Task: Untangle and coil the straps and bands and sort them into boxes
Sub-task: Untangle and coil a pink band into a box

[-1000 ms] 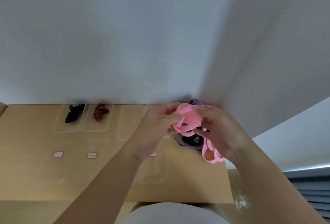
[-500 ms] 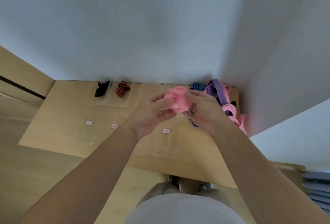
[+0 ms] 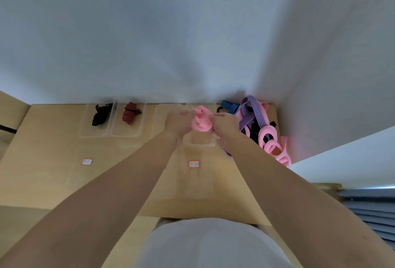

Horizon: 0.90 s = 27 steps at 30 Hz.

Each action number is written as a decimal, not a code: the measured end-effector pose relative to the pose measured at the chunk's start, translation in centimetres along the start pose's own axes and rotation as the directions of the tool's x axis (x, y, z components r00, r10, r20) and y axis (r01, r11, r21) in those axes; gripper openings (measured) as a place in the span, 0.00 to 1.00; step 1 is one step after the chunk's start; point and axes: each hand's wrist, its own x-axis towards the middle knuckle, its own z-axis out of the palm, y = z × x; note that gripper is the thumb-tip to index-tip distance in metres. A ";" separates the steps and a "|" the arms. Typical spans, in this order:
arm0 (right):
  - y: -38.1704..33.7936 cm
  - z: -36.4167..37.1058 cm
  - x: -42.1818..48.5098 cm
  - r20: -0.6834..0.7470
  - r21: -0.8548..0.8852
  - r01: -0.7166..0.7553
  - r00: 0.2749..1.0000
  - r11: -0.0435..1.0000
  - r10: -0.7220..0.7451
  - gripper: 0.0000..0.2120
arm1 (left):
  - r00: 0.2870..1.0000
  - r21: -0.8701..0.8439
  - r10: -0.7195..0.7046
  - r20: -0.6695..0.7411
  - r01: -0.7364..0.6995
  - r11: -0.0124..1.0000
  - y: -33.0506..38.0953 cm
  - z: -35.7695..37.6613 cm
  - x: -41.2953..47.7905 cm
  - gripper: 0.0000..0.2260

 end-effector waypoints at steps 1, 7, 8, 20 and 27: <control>0.0 0.5 0.5 -0.017 -0.042 0.001 1.000 0.999 -0.002 0.10 | 1.000 0.056 0.018 0.001 -0.018 0.998 0.1 -0.1 0.7 0.03; 0.1 3.8 2.3 -0.051 -0.131 0.016 0.998 0.991 -0.023 0.07 | 0.992 0.370 0.127 0.025 -0.127 0.920 -0.4 -0.6 5.1 0.09; -0.1 4.1 2.0 -0.032 -0.125 0.015 0.999 0.992 -0.019 0.07 | 0.992 0.379 0.123 0.015 -0.119 0.918 -0.2 -0.5 5.1 0.10; 1.3 6.1 0.3 0.022 -0.709 0.188 0.969 0.680 -0.245 0.17 | 0.951 0.494 0.223 0.213 -0.302 0.816 -1.2 -2.3 5.9 0.11; 1.3 1.5 -0.3 -0.127 -0.708 0.227 0.890 0.668 -0.437 0.09 | 0.779 0.541 0.449 0.438 -0.627 0.560 0.0 -0.5 3.5 0.07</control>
